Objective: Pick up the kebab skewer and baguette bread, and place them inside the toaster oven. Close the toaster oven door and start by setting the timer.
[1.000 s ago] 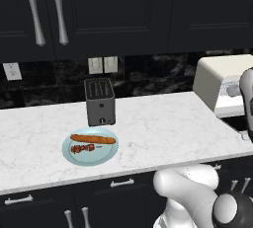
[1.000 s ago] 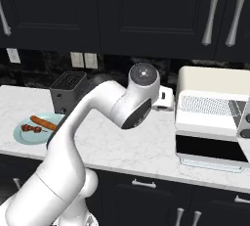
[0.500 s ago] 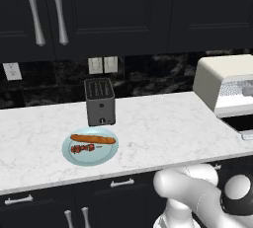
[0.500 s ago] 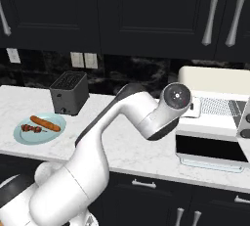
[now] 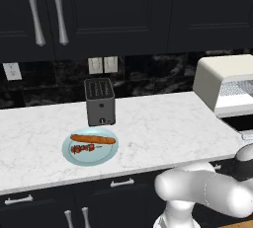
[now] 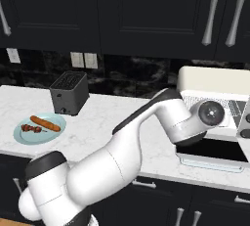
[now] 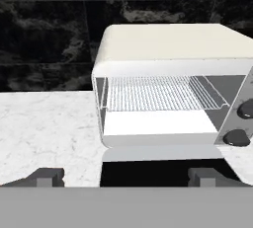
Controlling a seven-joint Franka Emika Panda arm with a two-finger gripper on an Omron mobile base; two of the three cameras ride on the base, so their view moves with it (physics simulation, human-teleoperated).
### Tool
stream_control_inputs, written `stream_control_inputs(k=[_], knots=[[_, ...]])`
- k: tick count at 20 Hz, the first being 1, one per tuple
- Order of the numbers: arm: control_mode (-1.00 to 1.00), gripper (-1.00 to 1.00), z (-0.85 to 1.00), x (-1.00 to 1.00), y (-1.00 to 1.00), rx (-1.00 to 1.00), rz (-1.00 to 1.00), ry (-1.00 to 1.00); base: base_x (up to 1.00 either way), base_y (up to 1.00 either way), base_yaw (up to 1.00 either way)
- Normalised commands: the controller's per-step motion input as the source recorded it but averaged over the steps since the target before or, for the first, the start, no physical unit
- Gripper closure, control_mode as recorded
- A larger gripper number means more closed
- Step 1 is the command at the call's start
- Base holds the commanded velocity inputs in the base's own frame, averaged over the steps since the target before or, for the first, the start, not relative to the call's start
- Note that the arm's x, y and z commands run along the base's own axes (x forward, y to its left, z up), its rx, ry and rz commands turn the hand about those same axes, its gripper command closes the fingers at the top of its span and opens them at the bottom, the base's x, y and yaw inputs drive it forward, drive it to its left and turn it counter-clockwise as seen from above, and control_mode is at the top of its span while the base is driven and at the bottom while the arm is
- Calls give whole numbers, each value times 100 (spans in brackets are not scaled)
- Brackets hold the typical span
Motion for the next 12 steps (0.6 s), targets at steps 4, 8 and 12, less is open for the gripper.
stream_control_inputs(k=[4,8,12], knots=[[-100,-100,-26,26,-81,0,0,-5,0,0,0],[-100,-100,-20,23,-57,0,0,-4,0,0,0],[-100,-100,-8,33,-33,0,0,-1,0,0,0]])
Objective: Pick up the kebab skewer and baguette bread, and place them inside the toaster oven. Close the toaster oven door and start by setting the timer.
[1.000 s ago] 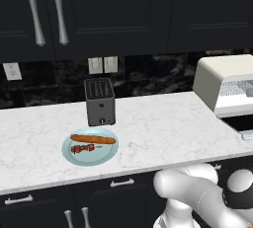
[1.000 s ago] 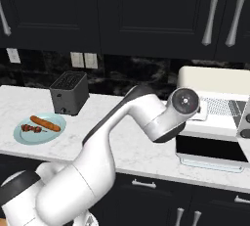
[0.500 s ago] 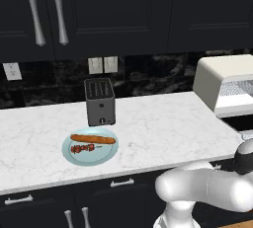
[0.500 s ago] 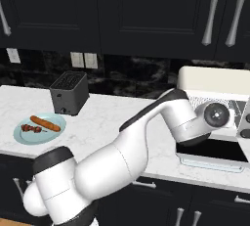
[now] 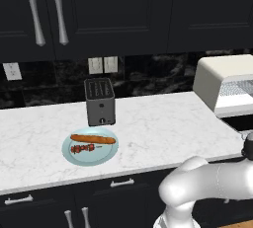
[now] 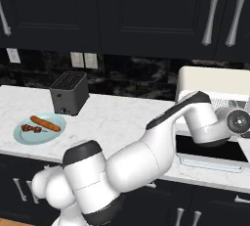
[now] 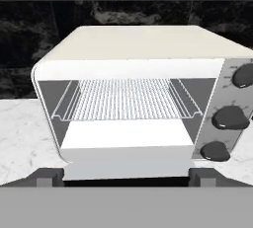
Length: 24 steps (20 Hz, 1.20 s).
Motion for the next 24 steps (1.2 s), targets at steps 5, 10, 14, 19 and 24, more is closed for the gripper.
stream_control_inputs(k=[5,10,14,19,24], knots=[[-100,-100,-1,40,-25,0,0,0,0,0,0],[-100,-100,-5,44,0,0,-1,0,0,0,0],[-100,-100,-29,26,0,0,-1,0,0,0,0],[-100,-100,-32,21,0,0,-2,-1,0,0,0],[-100,-100,-18,22,0,0,-2,-2,0,0,0]])
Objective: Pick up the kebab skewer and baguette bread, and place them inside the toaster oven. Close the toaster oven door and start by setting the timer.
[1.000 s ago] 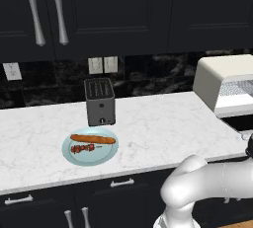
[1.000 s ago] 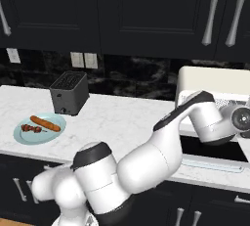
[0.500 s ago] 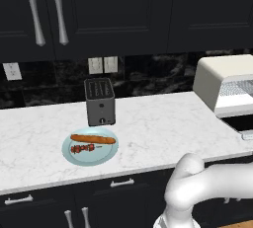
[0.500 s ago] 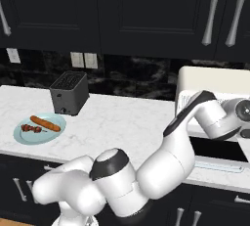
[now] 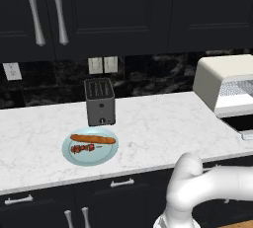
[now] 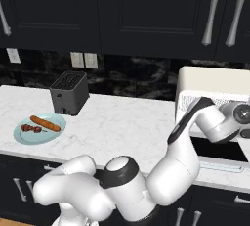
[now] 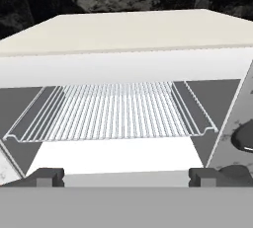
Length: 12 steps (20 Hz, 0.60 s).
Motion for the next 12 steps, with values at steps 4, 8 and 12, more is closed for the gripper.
stream_control_inputs(k=[4,8,12], knots=[[-100,-100,-8,15,2,0,-3,-4,0,0,0],[-100,-100,0,17,5,0,-3,-3,0,0,0],[-100,-100,-5,13,19,0,0,-1,0,0,0]])
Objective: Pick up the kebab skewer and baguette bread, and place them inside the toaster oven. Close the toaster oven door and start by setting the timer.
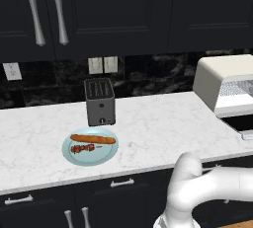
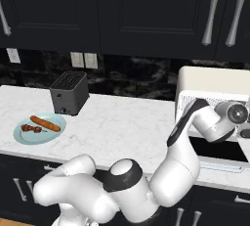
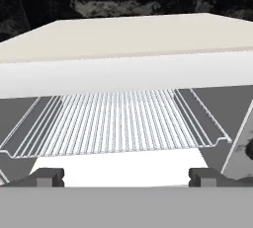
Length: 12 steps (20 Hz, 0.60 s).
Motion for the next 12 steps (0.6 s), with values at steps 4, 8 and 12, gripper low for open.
stream_control_inputs(k=[4,8,12], knots=[[-100,-100,-19,25,18,-1,0,0,0,0,0],[-100,-100,-28,31,1,0,0,-3,0,0,0],[-100,-100,-22,28,0,0,0,-12,0,0,0]])
